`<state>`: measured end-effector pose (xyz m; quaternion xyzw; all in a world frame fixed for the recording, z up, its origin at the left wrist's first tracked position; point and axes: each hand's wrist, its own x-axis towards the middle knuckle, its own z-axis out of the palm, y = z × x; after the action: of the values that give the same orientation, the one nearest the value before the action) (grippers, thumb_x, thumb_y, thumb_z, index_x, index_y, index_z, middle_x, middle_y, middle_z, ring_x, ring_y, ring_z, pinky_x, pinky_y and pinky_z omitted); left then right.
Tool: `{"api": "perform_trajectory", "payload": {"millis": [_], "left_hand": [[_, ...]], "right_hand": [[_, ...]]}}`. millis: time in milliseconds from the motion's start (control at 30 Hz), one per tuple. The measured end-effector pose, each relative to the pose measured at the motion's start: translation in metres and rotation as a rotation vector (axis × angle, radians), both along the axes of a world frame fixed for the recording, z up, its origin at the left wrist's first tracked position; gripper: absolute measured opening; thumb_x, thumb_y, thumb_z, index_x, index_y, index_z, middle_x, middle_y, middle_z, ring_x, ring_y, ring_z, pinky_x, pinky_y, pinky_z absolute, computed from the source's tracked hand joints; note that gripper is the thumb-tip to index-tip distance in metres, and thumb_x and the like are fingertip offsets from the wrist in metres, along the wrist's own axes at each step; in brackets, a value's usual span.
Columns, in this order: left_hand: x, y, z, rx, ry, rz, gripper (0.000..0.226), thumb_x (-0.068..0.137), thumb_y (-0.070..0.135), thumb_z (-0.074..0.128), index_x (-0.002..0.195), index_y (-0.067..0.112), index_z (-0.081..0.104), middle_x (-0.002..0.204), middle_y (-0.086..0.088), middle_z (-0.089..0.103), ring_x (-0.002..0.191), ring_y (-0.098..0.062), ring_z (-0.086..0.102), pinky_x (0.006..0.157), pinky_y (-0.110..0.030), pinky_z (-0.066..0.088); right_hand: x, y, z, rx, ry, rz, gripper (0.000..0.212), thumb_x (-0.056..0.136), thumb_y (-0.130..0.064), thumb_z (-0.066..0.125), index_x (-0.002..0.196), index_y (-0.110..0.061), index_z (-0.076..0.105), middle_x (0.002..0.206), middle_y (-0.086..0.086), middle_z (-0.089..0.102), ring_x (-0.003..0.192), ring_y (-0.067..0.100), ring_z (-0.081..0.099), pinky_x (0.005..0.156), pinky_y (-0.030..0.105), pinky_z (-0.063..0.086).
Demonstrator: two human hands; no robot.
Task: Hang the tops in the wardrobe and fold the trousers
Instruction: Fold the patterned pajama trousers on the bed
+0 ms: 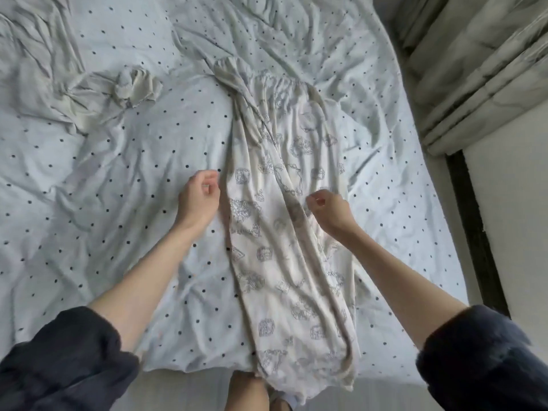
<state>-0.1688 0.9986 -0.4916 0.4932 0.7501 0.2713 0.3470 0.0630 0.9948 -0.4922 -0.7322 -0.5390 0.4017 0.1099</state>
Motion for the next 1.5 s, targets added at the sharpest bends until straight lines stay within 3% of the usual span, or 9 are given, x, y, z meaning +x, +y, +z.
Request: {"api": "perform_trajectory", "payload": {"millis": [133, 367, 600, 733, 867, 1033, 1200, 1367, 1500], "left_hand": [[-0.019, 0.078, -0.007, -0.007, -0.153, 0.065, 0.027, 0.095, 0.005, 0.046, 0.119, 0.005, 0.059, 0.12, -0.012, 0.059, 0.111, -0.029, 0.058, 0.097, -0.045, 0.047], [-0.012, 0.176, -0.01, -0.07, -0.258, 0.112, 0.025, 0.095, 0.003, 0.043, 0.108, 0.007, 0.064, 0.094, -0.007, 0.058, 0.064, -0.009, 0.049, 0.06, -0.019, 0.045], [0.007, 0.249, -0.007, -0.175, -0.32, 0.191, 0.021, 0.091, 0.02, 0.06, 0.071, 0.017, 0.055, 0.07, -0.003, 0.055, 0.06, -0.013, 0.051, 0.059, -0.023, 0.049], [0.021, 0.27, 0.005, -0.199, -0.521, 0.417, 0.007, 0.081, 0.0, 0.068, 0.082, 0.004, 0.063, 0.072, -0.006, 0.06, 0.056, -0.012, 0.054, 0.045, -0.015, 0.047], [0.059, 0.287, 0.031, -0.126, -0.612, 0.314, 0.004, 0.085, -0.003, 0.062, 0.083, 0.0, 0.062, 0.078, -0.01, 0.063, 0.06, -0.014, 0.06, 0.048, -0.016, 0.051], [0.133, 0.312, 0.026, -0.138, -0.569, 0.124, 0.006, 0.089, -0.001, 0.058, 0.084, 0.001, 0.06, 0.092, -0.017, 0.066, 0.071, -0.022, 0.067, 0.064, -0.025, 0.058], [0.164, 0.306, -0.004, -0.204, -0.394, -0.129, 0.036, 0.092, 0.003, 0.055, 0.127, 0.003, 0.052, 0.12, -0.012, 0.059, 0.096, -0.021, 0.062, 0.074, -0.025, 0.054], [0.128, 0.275, -0.018, -0.046, -0.123, -0.186, 0.027, 0.091, -0.001, 0.049, 0.102, 0.021, 0.059, 0.098, 0.002, 0.065, 0.094, -0.017, 0.061, 0.091, -0.04, 0.05], [0.112, 0.239, -0.016, 0.011, 0.03, -0.295, 0.027, 0.093, 0.0, 0.046, 0.112, 0.01, 0.063, 0.111, -0.004, 0.067, 0.103, -0.016, 0.061, 0.088, -0.017, 0.041]], "right_hand": [[-0.037, 0.077, -0.001, 0.073, 0.021, 0.007, 0.032, 0.098, -0.028, 0.043, 0.116, -0.01, 0.062, 0.112, 0.01, 0.067, 0.102, 0.028, 0.061, 0.087, 0.038, 0.05], [-0.082, 0.17, -0.009, 0.148, 0.044, 0.029, 0.027, 0.095, -0.03, 0.051, 0.109, -0.015, 0.067, 0.104, 0.006, 0.07, 0.093, 0.024, 0.063, 0.074, 0.029, 0.049], [-0.092, 0.211, -0.009, 0.12, 0.032, 0.187, 0.021, 0.092, -0.025, 0.055, 0.086, -0.012, 0.07, 0.077, 0.003, 0.067, 0.066, 0.016, 0.058, 0.061, 0.025, 0.044], [-0.076, 0.223, -0.003, 0.066, 0.185, 0.123, 0.016, 0.088, -0.012, 0.054, 0.089, -0.006, 0.069, 0.084, 0.008, 0.069, 0.073, 0.019, 0.061, 0.067, 0.03, 0.052], [-0.041, 0.228, 0.0, 0.006, 0.373, -0.035, 0.012, 0.089, -0.015, 0.055, 0.085, -0.008, 0.065, 0.068, -0.001, 0.056, 0.058, 0.01, 0.046, 0.049, 0.018, 0.035], [0.016, 0.234, -0.01, 0.022, 0.432, -0.243, 0.017, 0.091, -0.018, 0.056, 0.073, -0.018, 0.056, 0.066, -0.003, 0.055, 0.059, 0.01, 0.05, 0.058, 0.021, 0.04], [0.056, 0.226, -0.031, -0.133, 0.465, -0.321, 0.017, 0.086, -0.012, 0.066, 0.097, 0.001, 0.066, 0.067, 0.005, 0.06, 0.057, 0.012, 0.054, 0.06, 0.023, 0.046], [0.056, 0.208, -0.03, -0.28, 0.474, -0.122, 0.034, 0.085, -0.038, 0.066, 0.074, -0.006, 0.061, 0.067, 0.007, 0.06, 0.057, 0.014, 0.058, 0.062, 0.027, 0.046], [0.057, 0.193, -0.029, -0.263, 0.414, -0.044, 0.035, 0.087, -0.025, 0.066, 0.06, -0.011, 0.048, 0.061, 0.005, 0.052, 0.058, 0.017, 0.051, 0.048, 0.019, 0.033]]}}
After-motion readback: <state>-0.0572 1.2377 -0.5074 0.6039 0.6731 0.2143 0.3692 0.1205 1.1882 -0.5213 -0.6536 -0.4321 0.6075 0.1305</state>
